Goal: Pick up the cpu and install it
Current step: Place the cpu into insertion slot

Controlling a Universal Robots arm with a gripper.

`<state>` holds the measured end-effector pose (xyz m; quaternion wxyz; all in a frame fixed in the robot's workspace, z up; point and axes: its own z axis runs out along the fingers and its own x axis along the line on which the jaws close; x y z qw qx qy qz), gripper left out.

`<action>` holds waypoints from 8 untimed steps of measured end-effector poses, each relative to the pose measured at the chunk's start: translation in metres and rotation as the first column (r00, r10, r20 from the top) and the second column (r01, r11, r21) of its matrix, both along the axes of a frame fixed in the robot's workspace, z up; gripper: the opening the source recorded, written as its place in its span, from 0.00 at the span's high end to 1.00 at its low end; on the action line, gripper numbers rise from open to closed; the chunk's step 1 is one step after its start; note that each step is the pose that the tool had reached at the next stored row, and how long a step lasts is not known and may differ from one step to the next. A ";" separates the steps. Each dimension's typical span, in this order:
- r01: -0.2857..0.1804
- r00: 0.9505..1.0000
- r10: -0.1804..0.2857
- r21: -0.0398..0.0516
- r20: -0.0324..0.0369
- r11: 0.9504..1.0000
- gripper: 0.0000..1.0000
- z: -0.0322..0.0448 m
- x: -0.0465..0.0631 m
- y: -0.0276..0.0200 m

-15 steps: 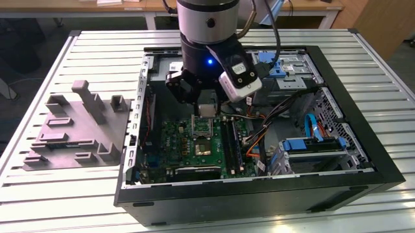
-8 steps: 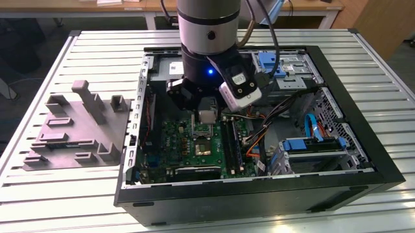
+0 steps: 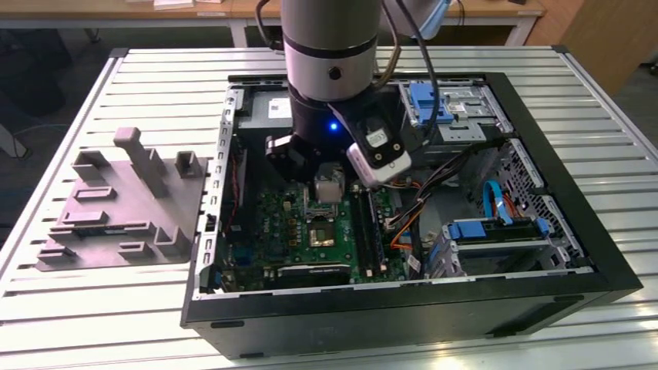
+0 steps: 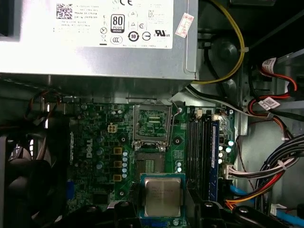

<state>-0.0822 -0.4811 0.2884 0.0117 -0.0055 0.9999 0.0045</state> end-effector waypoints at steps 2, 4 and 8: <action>0.000 1.000 0.000 0.000 0.000 1.000 0.53 -0.0037 0.000 0.0000; 0.000 1.000 0.000 0.000 0.000 1.000 0.53 -0.0073 0.000 0.0000; 0.000 1.000 0.000 0.000 0.000 1.000 0.53 -0.0145 0.001 0.0000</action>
